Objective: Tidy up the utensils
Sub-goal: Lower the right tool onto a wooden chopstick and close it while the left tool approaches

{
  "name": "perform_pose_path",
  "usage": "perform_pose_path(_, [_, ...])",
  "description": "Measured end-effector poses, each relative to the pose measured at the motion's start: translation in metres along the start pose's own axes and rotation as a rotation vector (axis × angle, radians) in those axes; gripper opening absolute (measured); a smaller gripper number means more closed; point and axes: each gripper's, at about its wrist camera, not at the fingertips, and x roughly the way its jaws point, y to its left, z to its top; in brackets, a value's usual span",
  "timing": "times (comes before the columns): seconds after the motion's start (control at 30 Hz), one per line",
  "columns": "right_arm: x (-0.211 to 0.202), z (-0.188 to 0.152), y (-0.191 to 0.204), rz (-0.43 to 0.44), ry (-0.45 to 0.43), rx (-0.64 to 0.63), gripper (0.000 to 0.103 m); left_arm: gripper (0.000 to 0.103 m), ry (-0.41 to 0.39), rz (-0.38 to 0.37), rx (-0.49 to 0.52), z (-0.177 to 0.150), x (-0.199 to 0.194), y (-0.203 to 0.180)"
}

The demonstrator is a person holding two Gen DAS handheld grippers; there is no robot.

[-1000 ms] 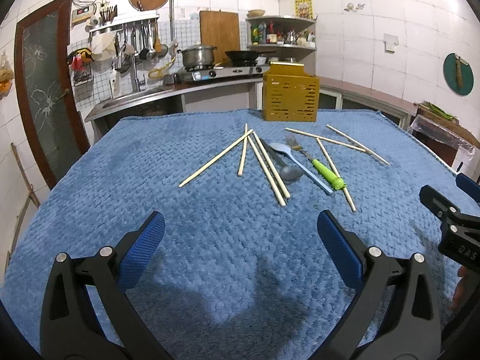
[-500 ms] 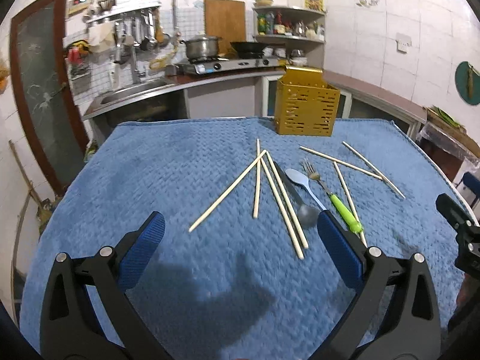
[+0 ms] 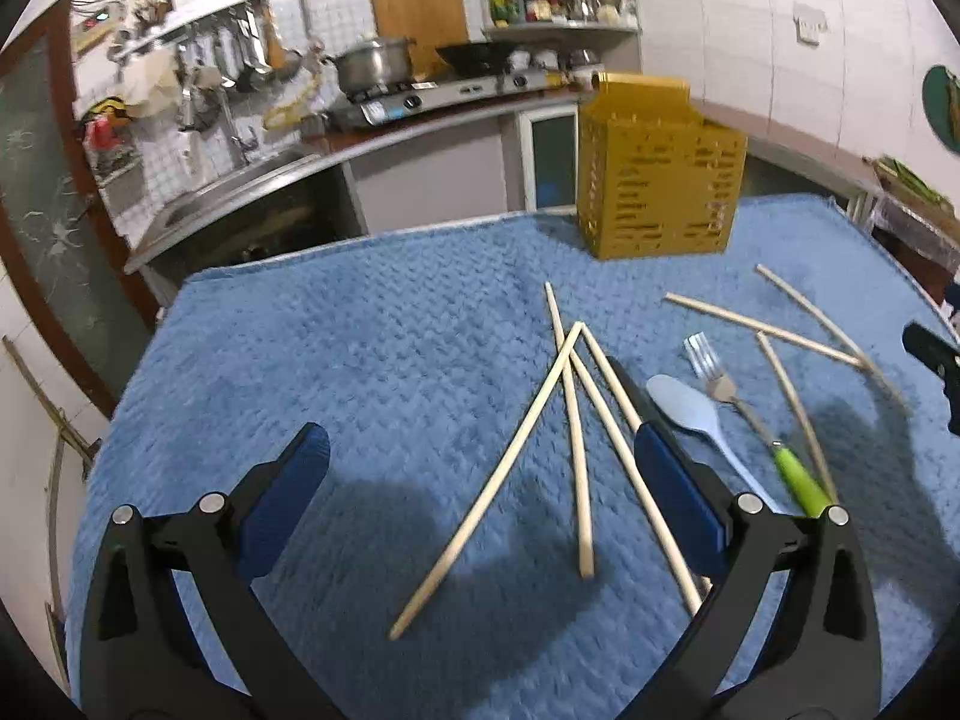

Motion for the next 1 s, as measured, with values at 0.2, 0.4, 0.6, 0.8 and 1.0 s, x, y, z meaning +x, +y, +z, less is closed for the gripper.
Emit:
perform_pose_path(0.2, [0.058, -0.003, -0.012, 0.022, 0.104, 0.013, 0.099, 0.098, 0.047, -0.083, -0.02, 0.009, 0.038, 0.005])
perform_pose_path(0.4, [0.094, 0.011, -0.025, 0.052, 0.148, 0.066, 0.099, 0.098, 0.064, -0.104, 0.026, 0.014, 0.062, -0.001])
perform_pose_path(0.6, [0.131, 0.023, -0.021, 0.056, 0.21, 0.042, 0.099, 0.082, 0.131, -0.118, 0.074, 0.027, 0.086, -0.014])
perform_pose_path(0.8, [0.156, 0.019, -0.021, 0.044, 0.252, 0.028, 0.097, 0.071, 0.143, -0.114, 0.081, 0.031, 0.091, -0.02])
perform_pose_path(1.0, [0.168, 0.017, -0.021, 0.093, 0.309, 0.029, 0.066, 0.045, 0.193, -0.171, 0.006, 0.027, 0.103, -0.007])
